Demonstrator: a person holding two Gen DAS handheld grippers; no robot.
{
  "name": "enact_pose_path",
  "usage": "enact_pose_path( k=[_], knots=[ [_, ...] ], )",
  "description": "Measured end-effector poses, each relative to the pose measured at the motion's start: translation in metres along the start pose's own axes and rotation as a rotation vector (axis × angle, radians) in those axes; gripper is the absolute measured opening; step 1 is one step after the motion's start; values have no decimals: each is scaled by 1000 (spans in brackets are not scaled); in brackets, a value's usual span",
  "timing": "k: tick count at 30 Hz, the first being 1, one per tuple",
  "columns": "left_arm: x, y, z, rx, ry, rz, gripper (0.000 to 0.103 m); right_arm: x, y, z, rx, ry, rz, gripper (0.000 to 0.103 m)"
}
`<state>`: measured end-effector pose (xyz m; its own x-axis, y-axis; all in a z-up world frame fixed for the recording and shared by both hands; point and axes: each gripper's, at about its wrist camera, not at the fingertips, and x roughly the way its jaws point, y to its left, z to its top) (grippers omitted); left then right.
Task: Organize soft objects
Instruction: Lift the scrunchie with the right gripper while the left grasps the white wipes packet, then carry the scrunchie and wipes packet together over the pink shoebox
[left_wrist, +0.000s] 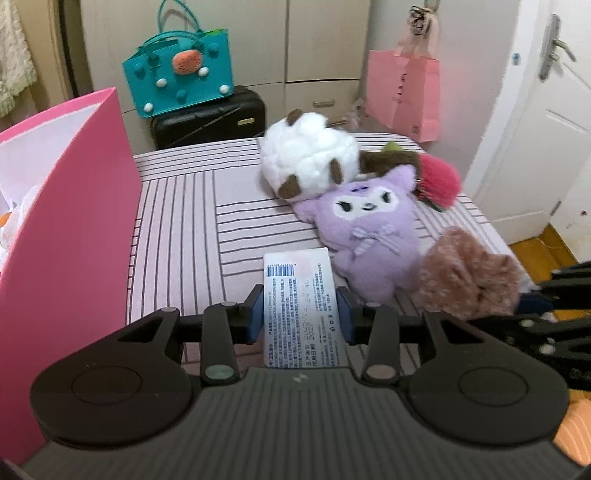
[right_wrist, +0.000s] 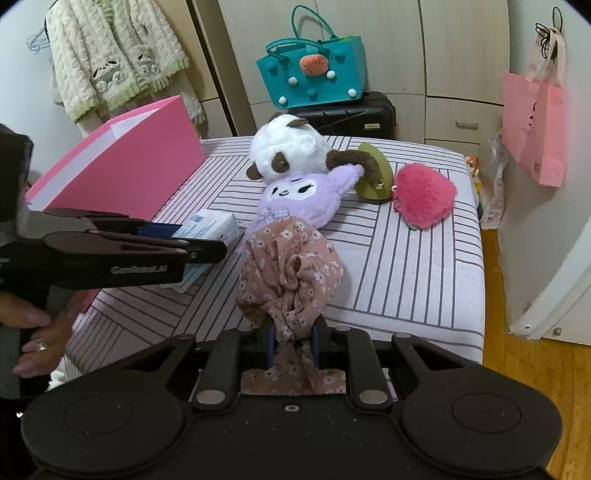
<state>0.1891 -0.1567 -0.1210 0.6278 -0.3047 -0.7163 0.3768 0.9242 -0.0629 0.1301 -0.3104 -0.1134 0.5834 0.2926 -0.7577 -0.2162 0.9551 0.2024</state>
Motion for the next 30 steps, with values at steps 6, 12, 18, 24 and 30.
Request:
enact_pose_path(
  k=[6, 12, 18, 24, 30],
  knots=[
    [-23, -4, -4, 45, 13, -67, 39, -8, 10, -3, -4, 37, 13, 23],
    [-49, -1, -8, 94, 52, -135, 39, -20, 25, -6, -1, 69, 59, 23],
    [-74, 12, -12, 74, 110, -218, 39, -38, 44, -2, -30, 109, 116, 23],
    [-99, 29, -14, 74, 183, -266, 39, -55, 66, 16, -84, 158, 170, 23],
    [-123, 46, -13, 86, 211, -270, 39, -72, 92, 30, -141, 165, 223, 23]
  ],
)
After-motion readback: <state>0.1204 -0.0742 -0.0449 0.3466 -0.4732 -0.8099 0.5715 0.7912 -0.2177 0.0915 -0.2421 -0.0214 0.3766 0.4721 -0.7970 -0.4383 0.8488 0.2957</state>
